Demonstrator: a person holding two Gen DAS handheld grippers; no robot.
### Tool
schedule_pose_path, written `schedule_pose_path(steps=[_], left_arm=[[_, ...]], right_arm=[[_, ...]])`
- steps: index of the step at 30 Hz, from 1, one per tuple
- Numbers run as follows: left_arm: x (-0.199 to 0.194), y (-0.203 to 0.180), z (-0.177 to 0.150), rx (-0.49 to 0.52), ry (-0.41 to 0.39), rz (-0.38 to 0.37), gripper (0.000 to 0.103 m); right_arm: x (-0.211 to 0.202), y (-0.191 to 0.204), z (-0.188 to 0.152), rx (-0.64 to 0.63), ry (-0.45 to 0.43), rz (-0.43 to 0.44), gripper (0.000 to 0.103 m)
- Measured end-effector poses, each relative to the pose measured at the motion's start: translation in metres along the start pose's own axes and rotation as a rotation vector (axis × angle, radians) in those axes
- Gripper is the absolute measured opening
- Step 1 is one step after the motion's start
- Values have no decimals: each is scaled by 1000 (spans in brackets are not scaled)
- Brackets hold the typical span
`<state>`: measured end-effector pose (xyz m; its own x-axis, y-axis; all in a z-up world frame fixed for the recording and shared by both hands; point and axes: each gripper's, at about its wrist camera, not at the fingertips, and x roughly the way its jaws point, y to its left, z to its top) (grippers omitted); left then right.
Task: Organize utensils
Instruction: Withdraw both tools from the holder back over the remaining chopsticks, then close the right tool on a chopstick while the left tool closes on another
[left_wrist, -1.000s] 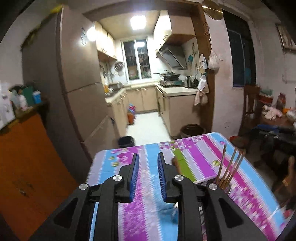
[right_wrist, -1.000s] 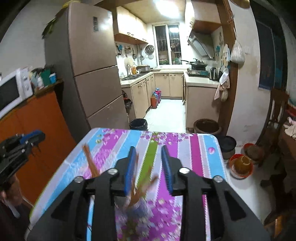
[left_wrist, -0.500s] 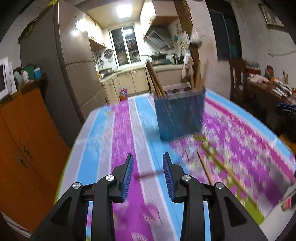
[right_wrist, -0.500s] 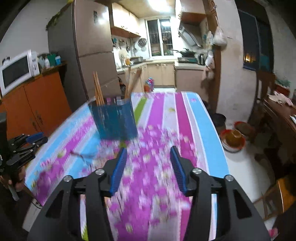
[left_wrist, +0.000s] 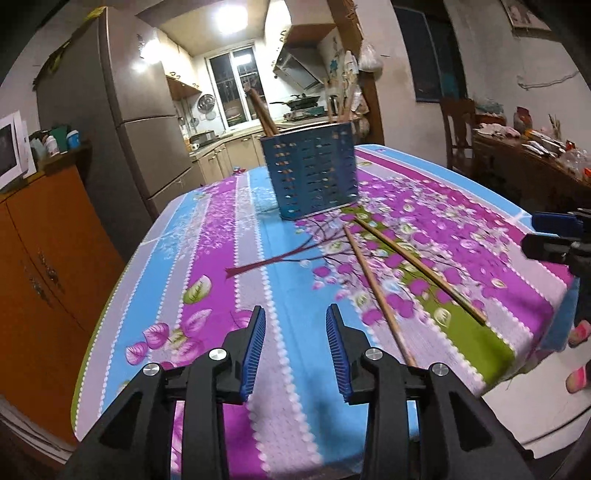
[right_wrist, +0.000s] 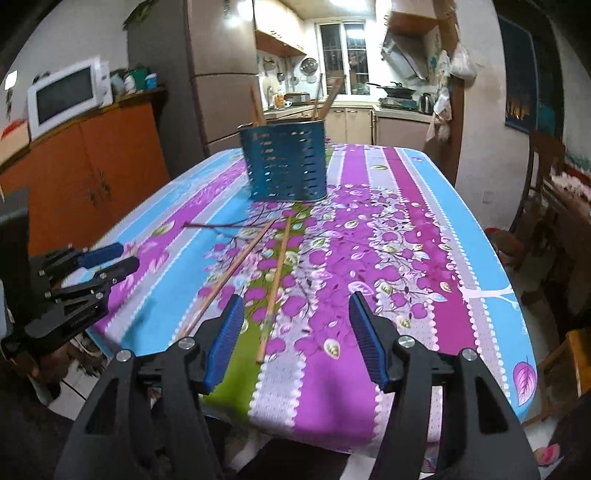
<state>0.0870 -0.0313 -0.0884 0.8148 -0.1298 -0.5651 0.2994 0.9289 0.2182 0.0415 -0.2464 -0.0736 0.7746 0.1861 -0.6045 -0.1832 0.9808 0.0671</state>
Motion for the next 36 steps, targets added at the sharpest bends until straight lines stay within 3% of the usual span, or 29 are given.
schedule_pose_path(steps=[8,16,20,24,31,36], left_arm=[[-5,-14,-11,31,-4,6,41],[-10,-42,-34,62,-46,-29,41],[-4,-57,-46,86,-74,-31,41],[3,-69,-55,98,-74,-78,39],[14,-75,-57,98,-95,-76,38],[13,-79,-60,104,-116,-82,26]], right_arm=[[-5,28,-21,-137,-17,-45,59],[-9,53,-46,-254,-95,-127,59],[0,49,-57,-208,-92,-98,38],[11,42,-65,-162,-76,-80,26],[26,44,-69,-182,-62,-35,25],[35,44,-70,-176,-56,-29,24]])
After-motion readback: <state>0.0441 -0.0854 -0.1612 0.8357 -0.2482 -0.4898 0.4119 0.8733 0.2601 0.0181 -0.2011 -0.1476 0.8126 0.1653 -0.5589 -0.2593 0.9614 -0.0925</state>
